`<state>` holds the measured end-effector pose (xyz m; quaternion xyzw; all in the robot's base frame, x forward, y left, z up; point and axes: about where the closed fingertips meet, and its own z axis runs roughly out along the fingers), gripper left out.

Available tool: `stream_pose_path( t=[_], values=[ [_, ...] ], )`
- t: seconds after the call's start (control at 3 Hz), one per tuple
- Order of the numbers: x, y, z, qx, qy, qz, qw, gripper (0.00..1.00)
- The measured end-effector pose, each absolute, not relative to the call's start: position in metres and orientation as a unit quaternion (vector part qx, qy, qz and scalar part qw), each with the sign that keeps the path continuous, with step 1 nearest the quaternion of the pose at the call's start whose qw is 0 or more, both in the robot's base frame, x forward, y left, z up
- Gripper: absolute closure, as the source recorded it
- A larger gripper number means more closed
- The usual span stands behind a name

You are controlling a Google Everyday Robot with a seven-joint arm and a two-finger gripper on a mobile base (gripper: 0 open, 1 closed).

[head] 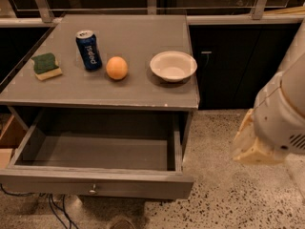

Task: Close top drawer

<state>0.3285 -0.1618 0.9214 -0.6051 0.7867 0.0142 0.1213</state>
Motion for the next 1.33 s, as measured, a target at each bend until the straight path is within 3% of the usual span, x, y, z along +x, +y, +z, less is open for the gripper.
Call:
stream_pose_path(
  t=[1.33],
  values=[
    [0.287,-0.125,0.87,-0.612,0.783,0.058,0.097,1.0]
  ],
)
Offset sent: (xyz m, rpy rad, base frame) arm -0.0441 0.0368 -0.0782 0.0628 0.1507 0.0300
